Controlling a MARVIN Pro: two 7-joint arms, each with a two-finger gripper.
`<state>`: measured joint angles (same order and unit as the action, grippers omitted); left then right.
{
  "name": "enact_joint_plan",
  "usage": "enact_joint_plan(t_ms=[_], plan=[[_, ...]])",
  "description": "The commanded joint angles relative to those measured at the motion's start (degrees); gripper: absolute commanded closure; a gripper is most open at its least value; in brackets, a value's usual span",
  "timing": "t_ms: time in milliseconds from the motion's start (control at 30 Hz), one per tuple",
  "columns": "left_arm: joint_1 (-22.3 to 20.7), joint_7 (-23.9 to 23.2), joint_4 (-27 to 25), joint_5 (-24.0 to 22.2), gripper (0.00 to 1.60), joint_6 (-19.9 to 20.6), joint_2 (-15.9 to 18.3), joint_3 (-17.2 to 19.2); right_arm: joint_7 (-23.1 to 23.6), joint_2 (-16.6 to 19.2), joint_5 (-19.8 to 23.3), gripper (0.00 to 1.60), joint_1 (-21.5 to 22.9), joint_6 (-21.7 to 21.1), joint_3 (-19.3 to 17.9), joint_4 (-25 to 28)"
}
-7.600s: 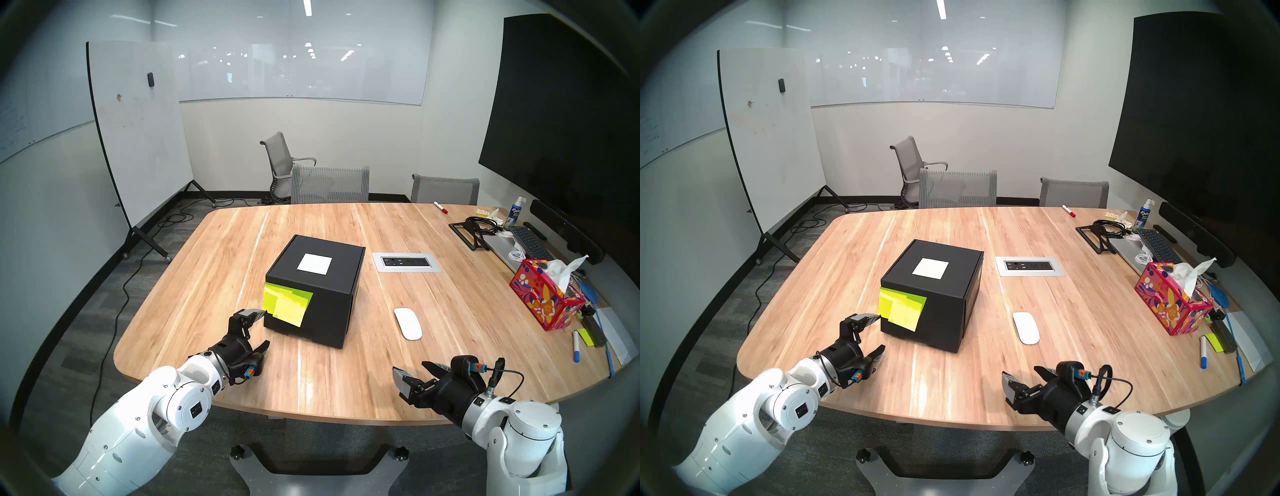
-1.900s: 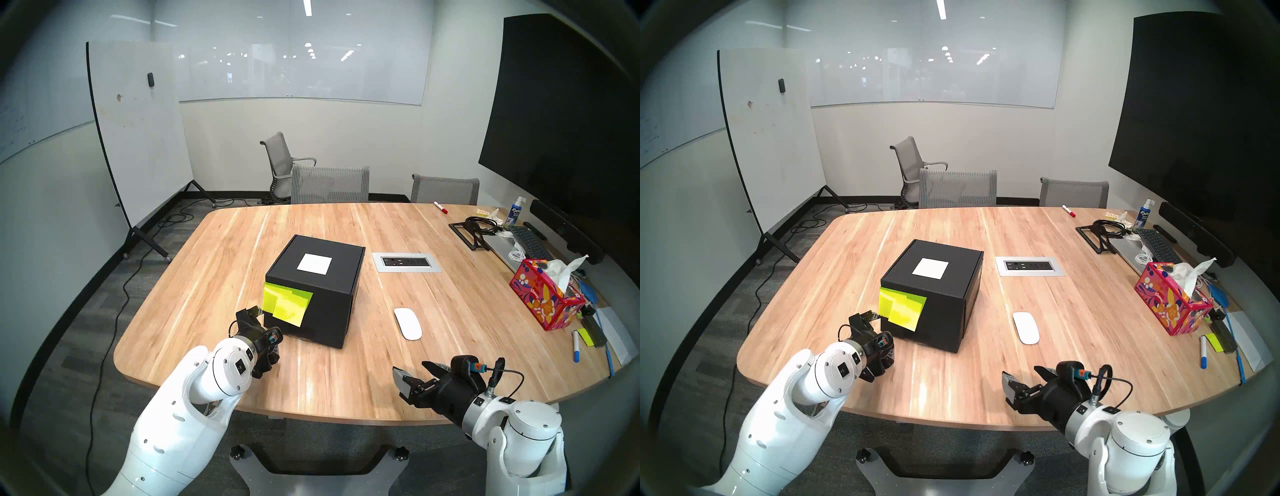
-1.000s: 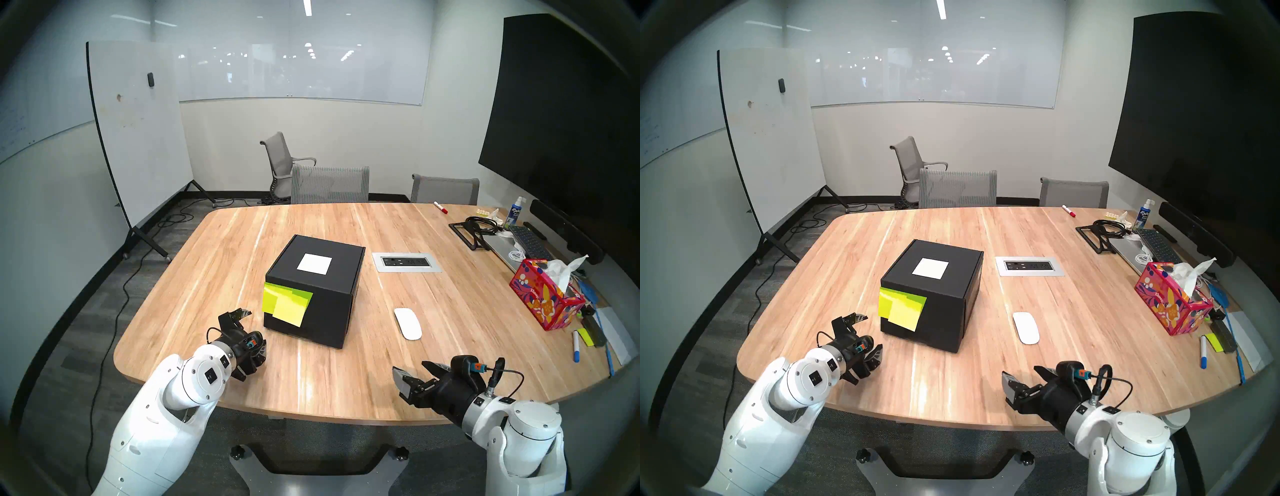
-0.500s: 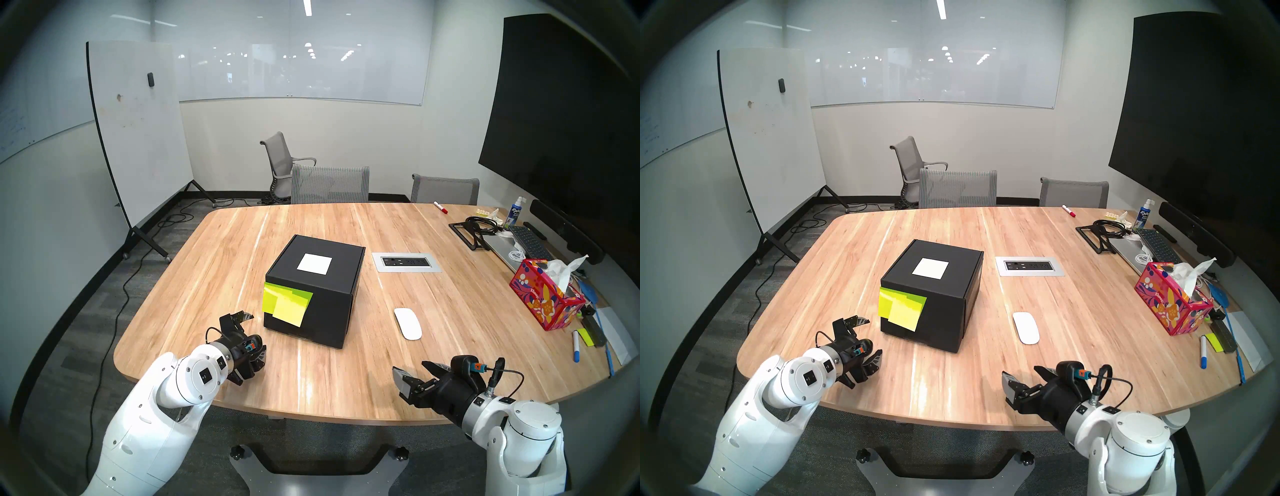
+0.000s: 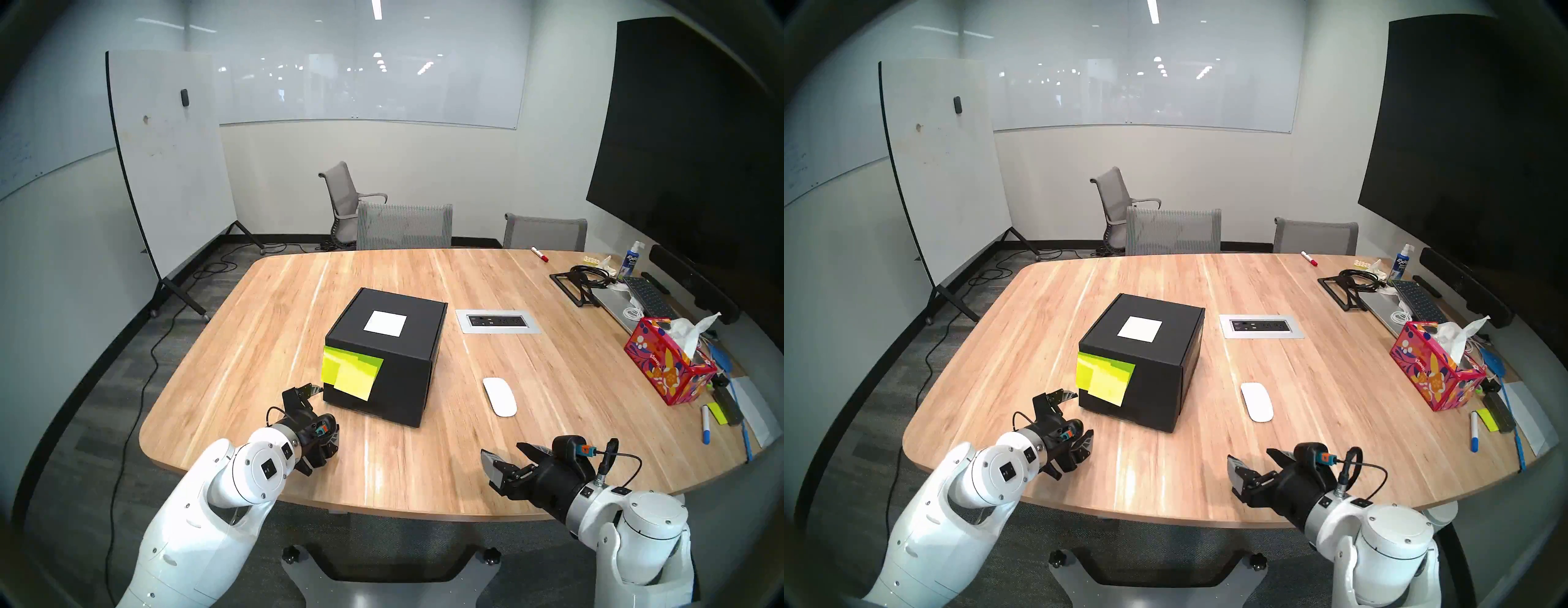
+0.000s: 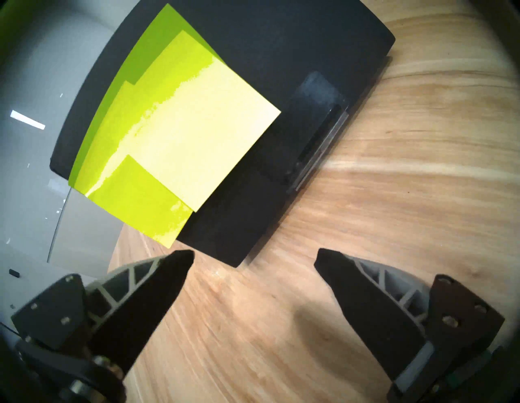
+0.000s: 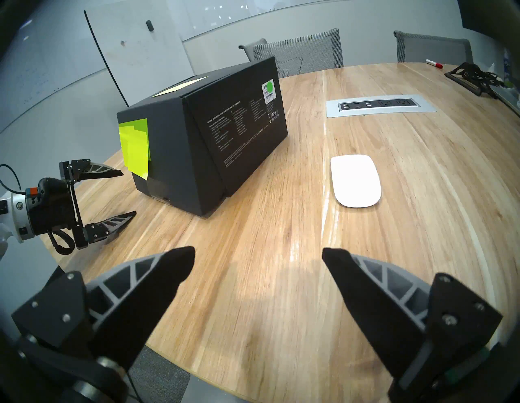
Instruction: Open the box and place the mouse inside
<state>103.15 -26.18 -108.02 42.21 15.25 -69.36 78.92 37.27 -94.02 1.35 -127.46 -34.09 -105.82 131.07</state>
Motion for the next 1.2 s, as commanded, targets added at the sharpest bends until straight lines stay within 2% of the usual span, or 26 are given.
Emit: enact_joint_plan(t_ms=[0,233,867,1067,1167], plan=[[-1.27,1.84,1.56,0.31,0.0,0.15,-2.37,-1.4,-0.04,0.09,-0.05,0.0,0.23,0.18,-0.06,1.33],[-2.08,3.6,3.05,0.54,0.0,0.34,-3.42,-2.11,0.0,0.05,-0.1,0.0,0.24,0.18,-0.07,1.34],[-2.9,5.51,4.58,0.52,0.0,-0.72,-3.07,-3.14,0.13,-0.06,-0.24,0.0,0.27,0.17,-0.11,1.35],[-3.3,5.1,4.54,0.8,0.0,-0.43,-2.53,-3.54,0.18,-0.11,-0.29,0.0,0.28,0.17,-0.13,1.35],[-3.29,3.42,3.48,0.95,0.0,-0.04,-1.32,-3.26,0.2,-0.12,-0.31,0.0,0.28,0.17,-0.13,1.35]])
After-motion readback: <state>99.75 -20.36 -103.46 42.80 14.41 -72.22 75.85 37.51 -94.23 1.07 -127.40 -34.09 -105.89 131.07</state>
